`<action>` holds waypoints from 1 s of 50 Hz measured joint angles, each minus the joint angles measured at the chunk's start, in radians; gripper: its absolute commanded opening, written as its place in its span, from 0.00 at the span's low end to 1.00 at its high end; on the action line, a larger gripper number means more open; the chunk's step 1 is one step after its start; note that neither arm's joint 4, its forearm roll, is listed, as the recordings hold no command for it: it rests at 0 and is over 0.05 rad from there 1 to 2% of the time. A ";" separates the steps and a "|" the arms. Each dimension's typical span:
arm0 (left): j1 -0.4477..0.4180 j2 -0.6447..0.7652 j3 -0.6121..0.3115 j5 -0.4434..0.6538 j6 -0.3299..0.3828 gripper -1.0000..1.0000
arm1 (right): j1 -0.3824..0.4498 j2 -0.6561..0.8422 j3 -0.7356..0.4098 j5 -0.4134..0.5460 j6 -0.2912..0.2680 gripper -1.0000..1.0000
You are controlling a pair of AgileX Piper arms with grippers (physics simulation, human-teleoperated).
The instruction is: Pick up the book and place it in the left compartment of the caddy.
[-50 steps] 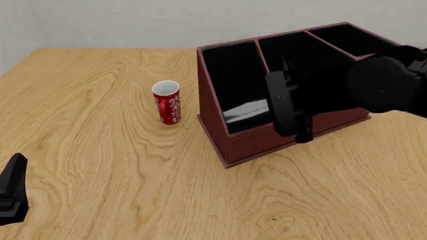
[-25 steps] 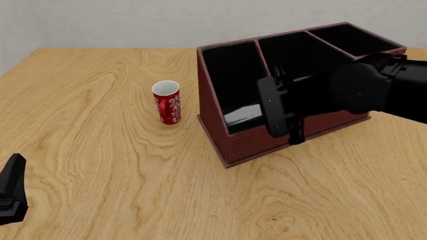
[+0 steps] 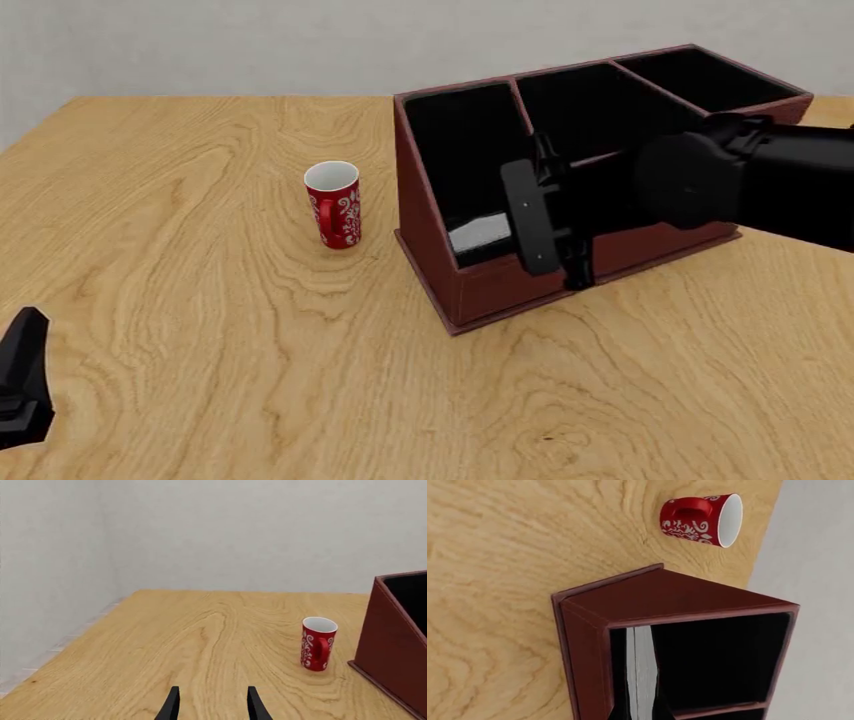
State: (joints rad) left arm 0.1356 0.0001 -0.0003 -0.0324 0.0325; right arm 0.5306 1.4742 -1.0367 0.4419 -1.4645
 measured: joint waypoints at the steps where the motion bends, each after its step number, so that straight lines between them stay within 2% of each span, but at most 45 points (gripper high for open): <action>1: 0.001 0.000 0.000 0.000 0.000 1.00 | 0.000 0.002 -0.001 -0.001 0.000 0.00; 32: 0.011 0.000 0.000 0.006 -0.002 1.00 | 0.000 0.033 -0.014 -0.013 0.008 0.00; 33: 0.011 0.000 0.000 0.006 -0.002 1.00 | 0.000 0.033 -0.014 -0.014 0.008 1.00; 50: 0.010 0.000 0.000 0.006 0.000 1.00 | 0.006 0.045 -0.014 -0.026 0.023 1.00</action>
State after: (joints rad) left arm 0.1456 0.0001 -0.0005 -0.0267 0.0321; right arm 0.5363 1.5190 -1.0505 0.4154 -1.4418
